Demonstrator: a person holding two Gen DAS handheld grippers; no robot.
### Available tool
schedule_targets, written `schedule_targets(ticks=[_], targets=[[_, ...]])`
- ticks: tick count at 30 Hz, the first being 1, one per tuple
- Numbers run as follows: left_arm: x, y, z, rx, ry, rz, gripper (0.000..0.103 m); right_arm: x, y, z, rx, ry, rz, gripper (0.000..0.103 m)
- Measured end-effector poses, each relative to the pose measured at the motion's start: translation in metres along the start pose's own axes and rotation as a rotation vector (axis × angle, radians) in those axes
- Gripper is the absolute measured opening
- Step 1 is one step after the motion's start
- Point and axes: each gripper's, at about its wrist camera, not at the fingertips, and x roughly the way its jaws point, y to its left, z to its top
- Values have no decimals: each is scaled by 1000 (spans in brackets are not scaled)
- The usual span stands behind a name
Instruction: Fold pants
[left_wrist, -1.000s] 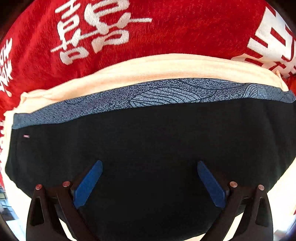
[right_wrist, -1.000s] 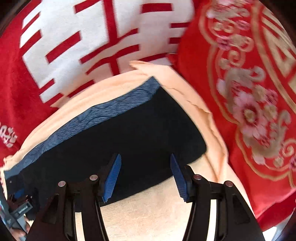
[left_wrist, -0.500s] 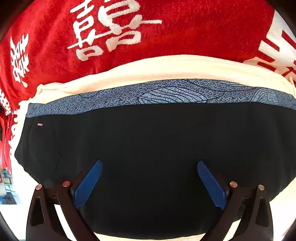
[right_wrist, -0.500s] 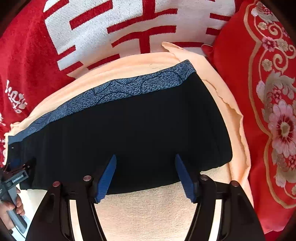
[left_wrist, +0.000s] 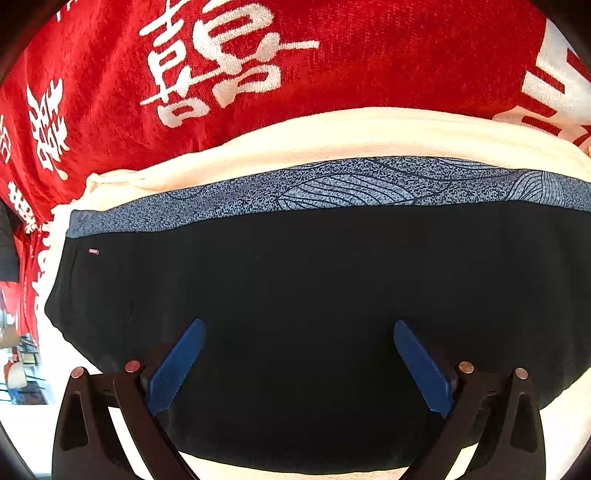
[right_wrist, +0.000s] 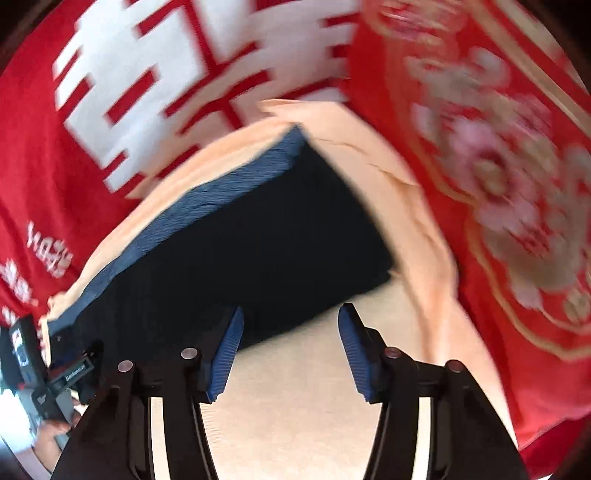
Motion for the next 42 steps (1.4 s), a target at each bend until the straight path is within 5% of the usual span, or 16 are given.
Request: schedule_targets(ticks=[8,14,17,19,23,26,29,35,37,42], targets=[[-9,-15,-4,23,-5,37,103,15,-34,14,159,-27,40,50],[-16,-25,-6,38,3,50,103,-11,-26,20,31,-51,72,14],[-19,-29,-7,42,2,54,103,-7,-28,17,-3,-19,24,15],[-21,-31,-6,45,9,59,103,1,-32,18,41,13,-28,25],[-43,-41,0,80,-28,100,103,-34,-29,17,66,-98,-33,29],[-70,-64,11,82,-91,-18,103,-53,-1,23,-52,-173,-1,29],[-68,-98,28,95,-57,-98,103,-35,37,36,-166,-109,90,29],[-45,-143,50,47,-28,-113,103,32,99,55,-305,29,150,29],[-42,-145,50,33,-43,-123,103,55,101,58,-321,66,130,29],[-42,-144,51,38,-37,-176,103,51,78,88,-241,-31,3,28]])
